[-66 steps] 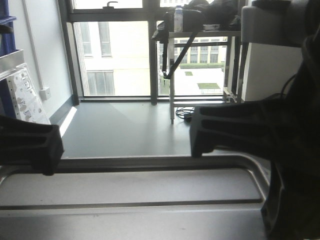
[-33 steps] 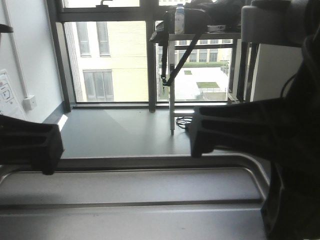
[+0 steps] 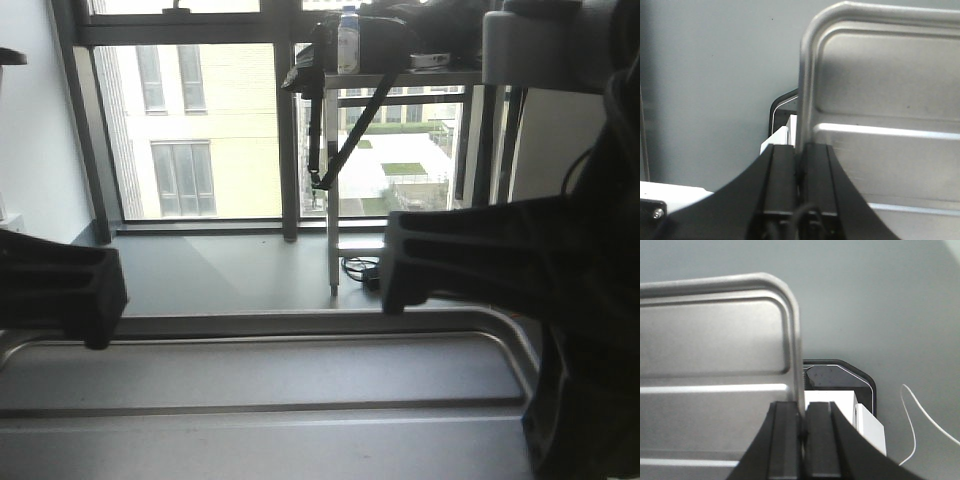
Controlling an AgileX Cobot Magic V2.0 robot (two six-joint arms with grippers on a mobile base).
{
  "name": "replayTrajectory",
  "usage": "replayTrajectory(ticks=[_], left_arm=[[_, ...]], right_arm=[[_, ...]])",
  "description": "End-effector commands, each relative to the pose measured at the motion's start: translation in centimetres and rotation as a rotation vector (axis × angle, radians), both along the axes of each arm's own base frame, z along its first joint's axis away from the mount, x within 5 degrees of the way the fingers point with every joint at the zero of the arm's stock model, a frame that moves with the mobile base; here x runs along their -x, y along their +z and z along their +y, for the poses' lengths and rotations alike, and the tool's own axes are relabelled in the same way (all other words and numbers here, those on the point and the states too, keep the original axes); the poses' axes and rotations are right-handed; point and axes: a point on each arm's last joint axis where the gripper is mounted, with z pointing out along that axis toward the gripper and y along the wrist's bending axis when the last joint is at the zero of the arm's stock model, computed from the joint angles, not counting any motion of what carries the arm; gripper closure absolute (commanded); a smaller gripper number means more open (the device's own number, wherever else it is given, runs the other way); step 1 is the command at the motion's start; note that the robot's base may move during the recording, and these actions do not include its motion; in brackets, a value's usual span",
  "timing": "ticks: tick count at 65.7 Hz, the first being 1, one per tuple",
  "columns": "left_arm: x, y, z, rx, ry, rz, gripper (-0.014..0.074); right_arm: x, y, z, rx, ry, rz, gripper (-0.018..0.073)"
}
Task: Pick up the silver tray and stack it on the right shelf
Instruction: 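Hold the tray level in both grippers while the base drives away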
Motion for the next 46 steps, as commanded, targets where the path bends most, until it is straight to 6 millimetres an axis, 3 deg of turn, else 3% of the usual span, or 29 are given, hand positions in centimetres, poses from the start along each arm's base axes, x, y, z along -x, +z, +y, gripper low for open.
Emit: replayTrajectory(ticks=[1, 46], left_arm=[[0.45, 0.93, 2.11, -0.207, 0.036, 0.026, 0.0696], [0.45, 0.93, 2.11, -0.207, 0.036, 0.026, 0.0696]], right_arm=[[-0.31, 1.01, -0.70, 0.052, -0.003, -0.044, 0.0489], [-0.31, 1.01, -0.70, 0.052, -0.003, -0.044, 0.0489]])
